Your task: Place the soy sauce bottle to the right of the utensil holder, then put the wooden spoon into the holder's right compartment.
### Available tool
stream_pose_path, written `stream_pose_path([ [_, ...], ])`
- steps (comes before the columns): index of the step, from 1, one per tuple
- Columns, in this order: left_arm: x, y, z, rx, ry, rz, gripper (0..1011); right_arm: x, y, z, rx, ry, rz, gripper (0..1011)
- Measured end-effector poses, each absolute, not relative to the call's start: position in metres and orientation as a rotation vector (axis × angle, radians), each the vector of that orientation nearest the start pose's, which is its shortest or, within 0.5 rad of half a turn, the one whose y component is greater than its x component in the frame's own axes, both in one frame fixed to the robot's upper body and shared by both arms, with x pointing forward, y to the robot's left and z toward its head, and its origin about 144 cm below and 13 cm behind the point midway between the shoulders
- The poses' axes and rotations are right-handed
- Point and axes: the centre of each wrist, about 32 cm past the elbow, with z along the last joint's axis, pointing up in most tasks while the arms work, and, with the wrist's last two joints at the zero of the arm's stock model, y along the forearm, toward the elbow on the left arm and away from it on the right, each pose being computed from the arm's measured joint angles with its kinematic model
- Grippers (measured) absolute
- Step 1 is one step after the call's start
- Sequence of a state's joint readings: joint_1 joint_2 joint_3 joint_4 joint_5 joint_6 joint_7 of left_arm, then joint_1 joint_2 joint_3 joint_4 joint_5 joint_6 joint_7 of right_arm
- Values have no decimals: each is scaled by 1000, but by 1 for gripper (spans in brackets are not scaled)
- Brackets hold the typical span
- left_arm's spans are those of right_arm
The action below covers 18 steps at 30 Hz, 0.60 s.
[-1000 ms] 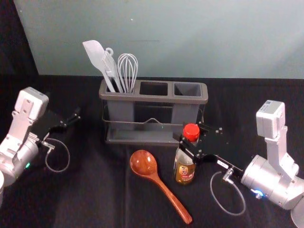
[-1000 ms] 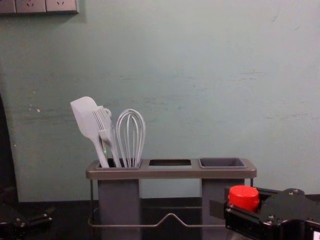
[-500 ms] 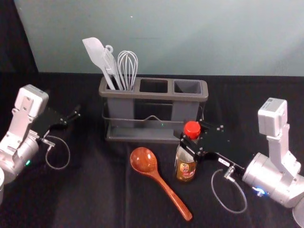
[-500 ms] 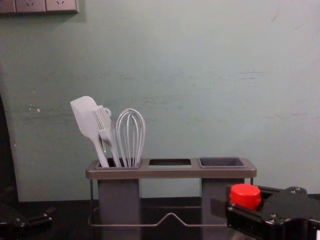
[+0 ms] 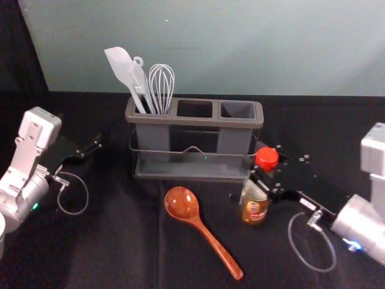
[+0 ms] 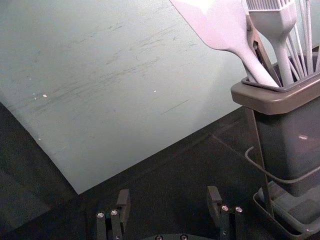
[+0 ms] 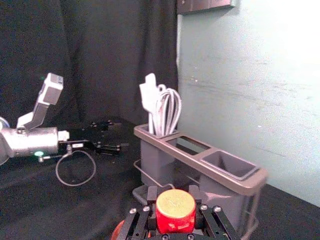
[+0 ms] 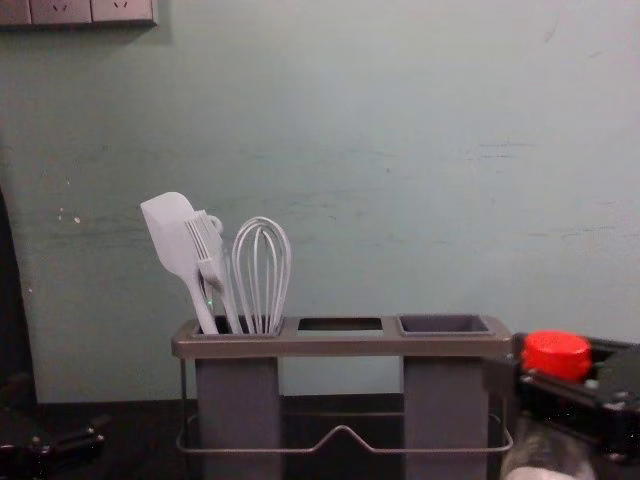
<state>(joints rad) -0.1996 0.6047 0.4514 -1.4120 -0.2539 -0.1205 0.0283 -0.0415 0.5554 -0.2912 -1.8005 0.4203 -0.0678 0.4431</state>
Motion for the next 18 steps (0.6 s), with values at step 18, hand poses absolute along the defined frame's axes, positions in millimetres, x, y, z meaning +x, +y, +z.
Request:
stream_pose_path([
  [18, 489, 310, 1140, 305, -285, 1248, 1005, 421, -303, 1197, -18, -150, -890, 382],
])
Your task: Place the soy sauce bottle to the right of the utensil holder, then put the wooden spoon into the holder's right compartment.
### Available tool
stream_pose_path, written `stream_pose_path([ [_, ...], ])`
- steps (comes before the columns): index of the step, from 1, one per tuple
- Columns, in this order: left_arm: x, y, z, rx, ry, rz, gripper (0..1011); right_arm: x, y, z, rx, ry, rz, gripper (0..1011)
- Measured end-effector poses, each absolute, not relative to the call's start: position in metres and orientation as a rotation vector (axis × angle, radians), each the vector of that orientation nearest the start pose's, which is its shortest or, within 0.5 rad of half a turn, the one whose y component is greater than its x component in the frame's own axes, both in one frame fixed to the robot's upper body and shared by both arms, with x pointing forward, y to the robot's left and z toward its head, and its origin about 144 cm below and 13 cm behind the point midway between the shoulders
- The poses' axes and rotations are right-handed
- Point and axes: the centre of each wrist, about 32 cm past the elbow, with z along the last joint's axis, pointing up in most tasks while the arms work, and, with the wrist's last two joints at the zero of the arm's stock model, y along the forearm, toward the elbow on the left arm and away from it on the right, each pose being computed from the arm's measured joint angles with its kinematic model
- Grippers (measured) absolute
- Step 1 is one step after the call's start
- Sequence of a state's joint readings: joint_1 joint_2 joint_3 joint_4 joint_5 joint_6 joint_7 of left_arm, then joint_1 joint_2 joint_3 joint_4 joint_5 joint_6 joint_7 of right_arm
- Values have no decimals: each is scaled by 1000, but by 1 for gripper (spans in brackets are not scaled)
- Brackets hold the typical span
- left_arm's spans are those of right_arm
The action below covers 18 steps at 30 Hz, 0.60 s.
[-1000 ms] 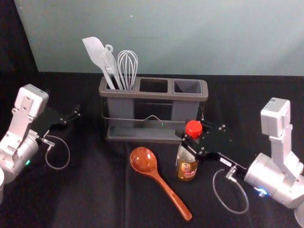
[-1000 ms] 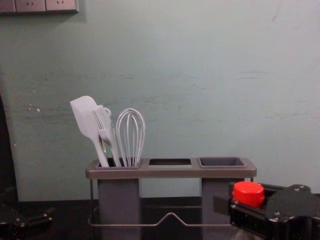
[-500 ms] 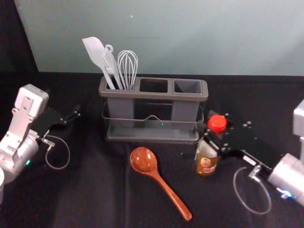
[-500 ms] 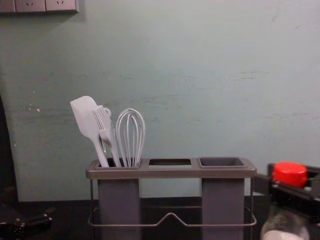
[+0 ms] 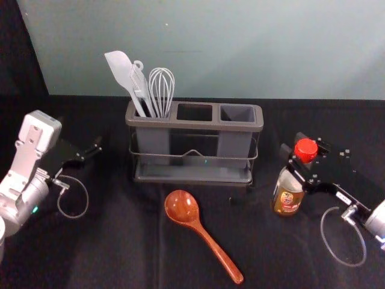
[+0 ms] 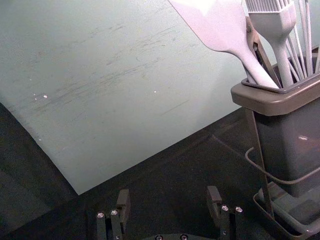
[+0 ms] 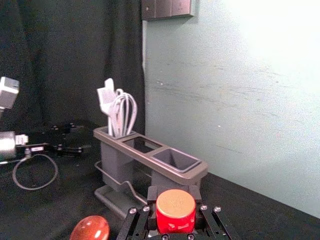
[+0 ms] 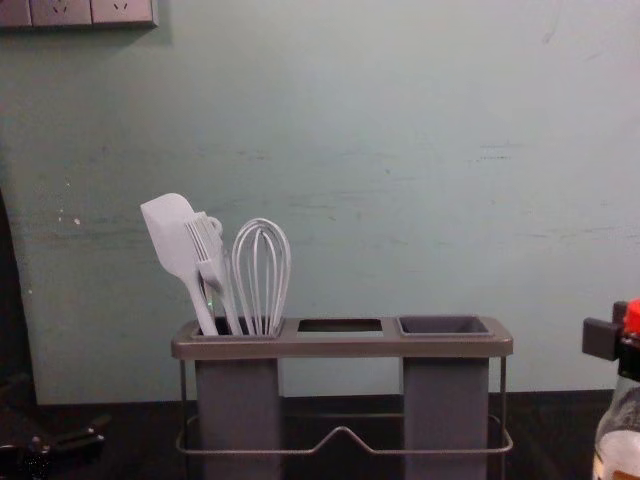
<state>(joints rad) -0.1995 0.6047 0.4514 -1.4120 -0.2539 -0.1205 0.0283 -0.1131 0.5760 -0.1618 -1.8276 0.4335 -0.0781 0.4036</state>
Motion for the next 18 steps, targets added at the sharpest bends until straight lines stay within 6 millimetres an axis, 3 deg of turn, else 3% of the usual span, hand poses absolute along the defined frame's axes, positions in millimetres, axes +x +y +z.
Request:
stream_pose_path([
  [18, 489, 310, 1140, 305, -285, 1248, 1005, 436, -316, 1182, -17, -134, -987, 381],
])
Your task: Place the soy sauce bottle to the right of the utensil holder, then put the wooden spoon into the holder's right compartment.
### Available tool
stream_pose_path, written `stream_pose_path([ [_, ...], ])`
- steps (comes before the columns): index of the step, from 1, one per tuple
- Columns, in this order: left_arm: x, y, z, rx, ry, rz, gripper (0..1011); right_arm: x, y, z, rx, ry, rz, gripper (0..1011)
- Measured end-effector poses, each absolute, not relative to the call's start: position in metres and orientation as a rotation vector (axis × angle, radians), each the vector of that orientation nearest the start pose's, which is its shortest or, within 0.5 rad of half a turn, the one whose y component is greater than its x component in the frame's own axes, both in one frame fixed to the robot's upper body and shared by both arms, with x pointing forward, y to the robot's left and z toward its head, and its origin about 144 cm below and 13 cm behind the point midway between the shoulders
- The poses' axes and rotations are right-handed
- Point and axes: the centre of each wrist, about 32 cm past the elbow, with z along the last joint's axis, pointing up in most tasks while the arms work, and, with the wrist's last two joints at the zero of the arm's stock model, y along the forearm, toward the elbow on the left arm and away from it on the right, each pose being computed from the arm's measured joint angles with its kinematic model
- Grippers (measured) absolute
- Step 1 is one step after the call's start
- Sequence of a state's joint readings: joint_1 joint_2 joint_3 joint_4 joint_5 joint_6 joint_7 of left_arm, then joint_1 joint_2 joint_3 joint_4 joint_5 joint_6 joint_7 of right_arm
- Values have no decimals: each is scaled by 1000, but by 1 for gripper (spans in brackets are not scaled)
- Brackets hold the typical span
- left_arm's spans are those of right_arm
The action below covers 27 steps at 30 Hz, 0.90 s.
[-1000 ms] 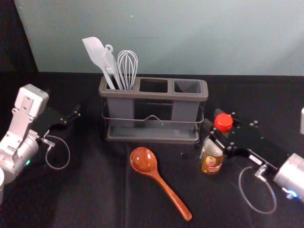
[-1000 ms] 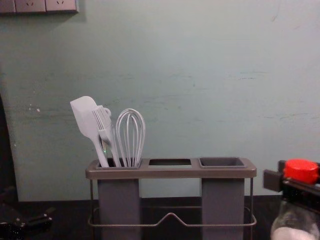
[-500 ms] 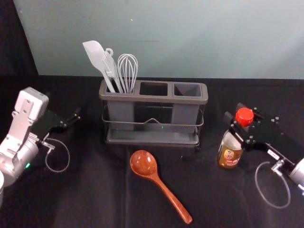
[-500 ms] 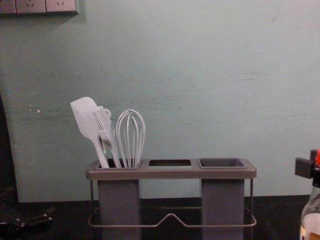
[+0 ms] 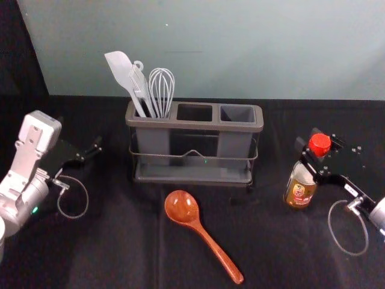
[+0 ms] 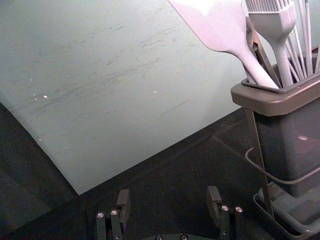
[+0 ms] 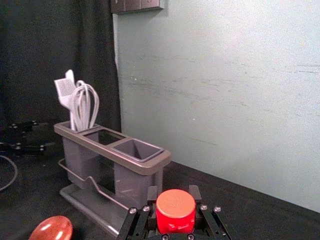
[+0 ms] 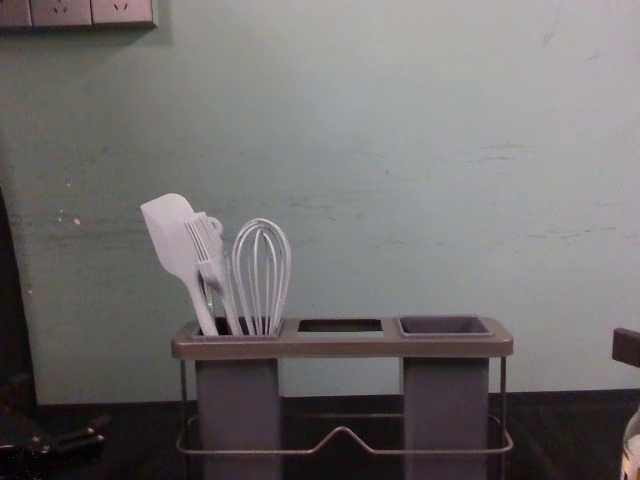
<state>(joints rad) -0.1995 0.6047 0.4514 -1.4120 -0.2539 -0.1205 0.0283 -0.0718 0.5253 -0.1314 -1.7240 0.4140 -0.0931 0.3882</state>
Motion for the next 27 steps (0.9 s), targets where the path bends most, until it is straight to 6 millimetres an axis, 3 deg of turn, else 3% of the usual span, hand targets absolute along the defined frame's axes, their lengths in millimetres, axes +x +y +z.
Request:
stream_pose_path([
  [17, 489, 310, 1140, 304, -285, 1248, 1005, 474, -317, 1175, 14, -147, -979, 381],
  [27, 489, 310, 1140, 304, -285, 1248, 1005, 485, -313, 1170, 24, -159, -992, 381],
])
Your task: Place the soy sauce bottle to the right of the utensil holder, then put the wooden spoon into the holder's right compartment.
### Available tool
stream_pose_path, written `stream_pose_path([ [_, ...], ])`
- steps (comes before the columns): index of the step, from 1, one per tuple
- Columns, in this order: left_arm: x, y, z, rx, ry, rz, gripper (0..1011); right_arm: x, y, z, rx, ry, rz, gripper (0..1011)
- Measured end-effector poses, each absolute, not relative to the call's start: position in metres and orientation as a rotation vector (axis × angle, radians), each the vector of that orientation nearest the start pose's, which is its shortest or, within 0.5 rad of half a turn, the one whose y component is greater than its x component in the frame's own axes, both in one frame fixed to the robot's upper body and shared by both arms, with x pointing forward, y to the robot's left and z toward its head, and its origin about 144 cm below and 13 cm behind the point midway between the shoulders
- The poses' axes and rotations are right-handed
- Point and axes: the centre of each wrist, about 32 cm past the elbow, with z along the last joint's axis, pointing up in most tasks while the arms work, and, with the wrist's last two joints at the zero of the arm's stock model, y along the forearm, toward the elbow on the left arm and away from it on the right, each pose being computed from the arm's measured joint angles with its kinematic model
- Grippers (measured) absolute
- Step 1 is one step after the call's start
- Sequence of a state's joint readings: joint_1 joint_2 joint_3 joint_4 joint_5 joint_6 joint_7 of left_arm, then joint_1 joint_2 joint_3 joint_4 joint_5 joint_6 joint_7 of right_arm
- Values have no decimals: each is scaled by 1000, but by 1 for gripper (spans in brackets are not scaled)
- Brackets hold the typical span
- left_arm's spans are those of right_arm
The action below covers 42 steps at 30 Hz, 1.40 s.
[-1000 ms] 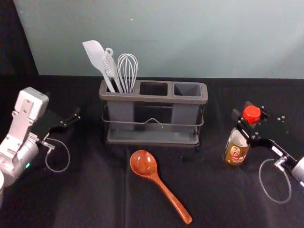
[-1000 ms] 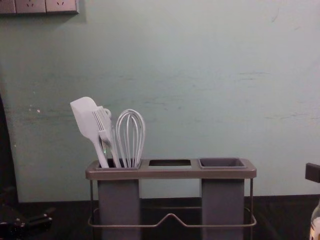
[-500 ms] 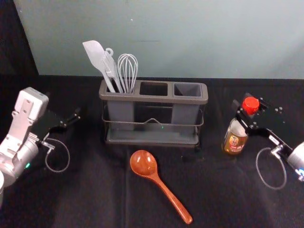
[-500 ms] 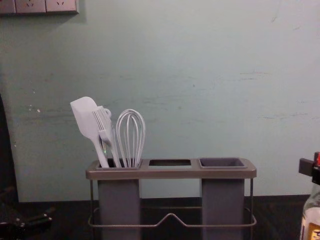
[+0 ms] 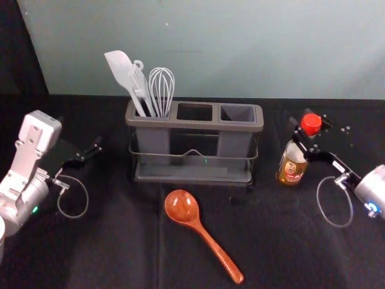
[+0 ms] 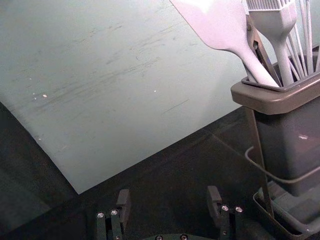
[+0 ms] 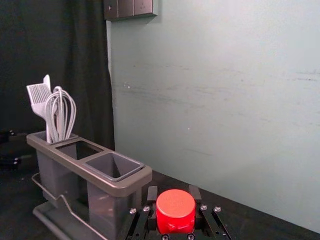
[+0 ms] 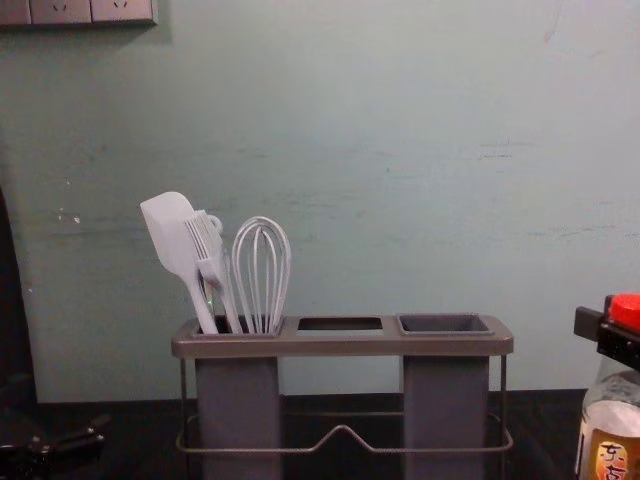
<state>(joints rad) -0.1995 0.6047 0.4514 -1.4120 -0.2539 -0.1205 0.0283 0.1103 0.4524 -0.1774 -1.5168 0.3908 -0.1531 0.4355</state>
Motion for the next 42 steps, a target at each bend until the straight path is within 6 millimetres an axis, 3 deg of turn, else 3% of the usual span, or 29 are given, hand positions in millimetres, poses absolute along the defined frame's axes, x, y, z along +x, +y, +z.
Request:
stream_pose_path([
  [22, 489, 310, 1140, 304, -285, 1248, 1005, 503, -304, 1170, 29, -160, -989, 381],
  [42, 489, 310, 1140, 304, -285, 1248, 1005, 505, -304, 1169, 32, -154, -991, 381],
])
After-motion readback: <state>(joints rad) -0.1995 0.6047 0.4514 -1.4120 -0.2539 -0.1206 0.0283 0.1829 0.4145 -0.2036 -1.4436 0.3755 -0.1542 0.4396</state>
